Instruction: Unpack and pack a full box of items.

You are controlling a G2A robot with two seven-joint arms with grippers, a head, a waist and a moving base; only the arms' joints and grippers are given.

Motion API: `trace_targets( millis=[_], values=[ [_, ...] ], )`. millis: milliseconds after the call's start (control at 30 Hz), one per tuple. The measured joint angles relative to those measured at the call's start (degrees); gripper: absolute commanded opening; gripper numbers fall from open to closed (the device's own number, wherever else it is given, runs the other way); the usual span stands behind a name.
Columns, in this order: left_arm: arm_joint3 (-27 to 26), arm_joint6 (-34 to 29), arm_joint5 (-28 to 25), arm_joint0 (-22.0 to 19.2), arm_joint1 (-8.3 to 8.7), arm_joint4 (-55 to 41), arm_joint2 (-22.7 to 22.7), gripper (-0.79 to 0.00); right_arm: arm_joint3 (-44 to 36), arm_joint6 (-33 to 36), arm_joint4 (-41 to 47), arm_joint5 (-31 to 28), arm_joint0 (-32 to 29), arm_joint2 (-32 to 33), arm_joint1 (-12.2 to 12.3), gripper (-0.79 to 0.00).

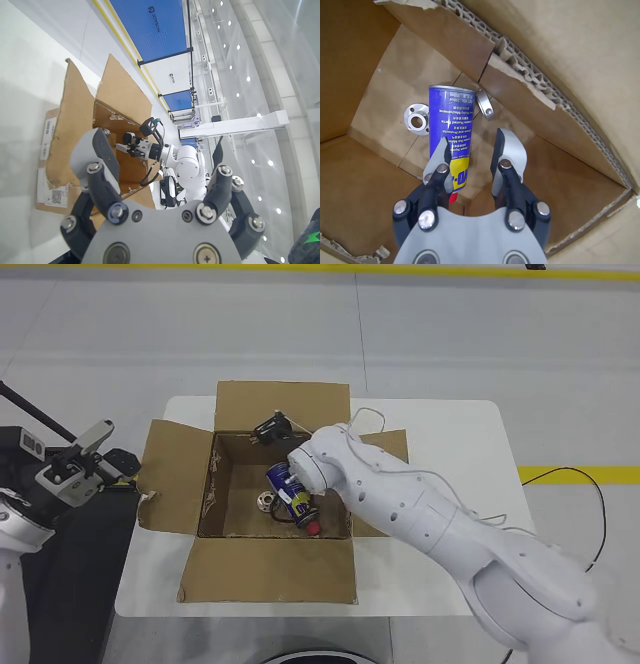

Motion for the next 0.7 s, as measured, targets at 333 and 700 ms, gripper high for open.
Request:
trace_targets(
  millis=[333,700],
  values=[
    [-0.59,0.86,0.02,1.21,0.37,-0.76,-0.25,0.000,4.21,-3.20,-1.58,-4.09,-0.88,0.90,-2.20,-0.403],
    [-1.23,1.74,-0.09,2.25,0.72,-1.28,0.68,0.000,1.39,-6.42,1.43,-19.39,-2.29,8.86,0.25,-0.080]
  ],
)
